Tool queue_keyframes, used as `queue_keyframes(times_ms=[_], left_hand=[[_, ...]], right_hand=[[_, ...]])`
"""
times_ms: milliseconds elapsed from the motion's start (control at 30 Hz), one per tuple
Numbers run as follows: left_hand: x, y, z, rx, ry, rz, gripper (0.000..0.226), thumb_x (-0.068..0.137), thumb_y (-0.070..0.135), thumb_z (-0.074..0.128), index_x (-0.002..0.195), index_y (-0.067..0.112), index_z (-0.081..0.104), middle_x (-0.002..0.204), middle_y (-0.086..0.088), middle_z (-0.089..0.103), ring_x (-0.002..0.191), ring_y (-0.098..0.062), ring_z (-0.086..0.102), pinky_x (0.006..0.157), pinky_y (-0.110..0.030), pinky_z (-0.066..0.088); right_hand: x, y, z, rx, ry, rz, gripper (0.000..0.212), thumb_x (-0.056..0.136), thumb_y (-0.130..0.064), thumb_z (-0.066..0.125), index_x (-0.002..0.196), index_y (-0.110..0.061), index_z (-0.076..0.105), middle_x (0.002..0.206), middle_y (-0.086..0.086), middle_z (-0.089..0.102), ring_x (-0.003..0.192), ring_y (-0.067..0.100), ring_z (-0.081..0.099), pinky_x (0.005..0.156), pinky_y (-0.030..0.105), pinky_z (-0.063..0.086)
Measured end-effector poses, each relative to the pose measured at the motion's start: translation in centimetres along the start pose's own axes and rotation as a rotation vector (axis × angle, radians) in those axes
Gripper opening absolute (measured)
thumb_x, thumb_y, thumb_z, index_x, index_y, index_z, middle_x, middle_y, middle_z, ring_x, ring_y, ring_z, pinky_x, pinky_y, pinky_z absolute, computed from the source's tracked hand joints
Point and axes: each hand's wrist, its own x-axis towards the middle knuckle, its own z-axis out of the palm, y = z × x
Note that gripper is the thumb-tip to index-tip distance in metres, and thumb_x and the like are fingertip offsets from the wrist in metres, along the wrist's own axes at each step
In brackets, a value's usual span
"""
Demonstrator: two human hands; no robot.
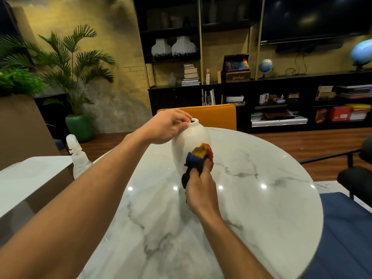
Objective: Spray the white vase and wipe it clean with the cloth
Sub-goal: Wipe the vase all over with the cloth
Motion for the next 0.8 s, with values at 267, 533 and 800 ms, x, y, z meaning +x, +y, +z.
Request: queue_keyframes(times_ms=[267,533,800], left_hand=[[-0.2,0.4,-0.1,-0.019,-0.002,-0.019,0.028,0.103,0.02,0.054,0.125,0.019,0.072,0.135,0.006,0.058,0.123,-0.015,0.052,0.104,-0.03,0.045],[-0.1,0.4,0.1,-0.016,-0.005,-0.024,0.027,0.103,0.02,0.054,0.124,0.02,0.071,0.135,0.006,0.058,0.122,-0.015,0.052,0.102,-0.029,0.046],[-0.3,0.7,0.0,0.005,-0.001,-0.018,0.026,0.102,0.018,0.055,0.123,0.019,0.072,0.135,0.005,0.057,0.122,-0.014,0.051,0.1,-0.025,0.045]], right_hand=[[0.2,0.2,-2.1,0.428,-0.05,0.336,0.026,0.098,-0.019,0.039,0.098,-0.006,0.061,0.069,0.011,0.059,0.055,0.027,0.055,0.054,0.032,0.045],[0.5,-0.3,-1.0,0.502,-0.026,0.308,0.028,0.101,-0.03,0.042,0.107,-0.01,0.06,0.07,0.013,0.059,0.053,0.027,0.054,0.054,0.038,0.045],[1.0,-0.2,-1.9,0.681,-0.006,0.372,0.028,0.099,-0.019,0.04,0.101,0.001,0.06,0.066,0.014,0.055,0.046,0.024,0.051,0.049,0.033,0.042]])
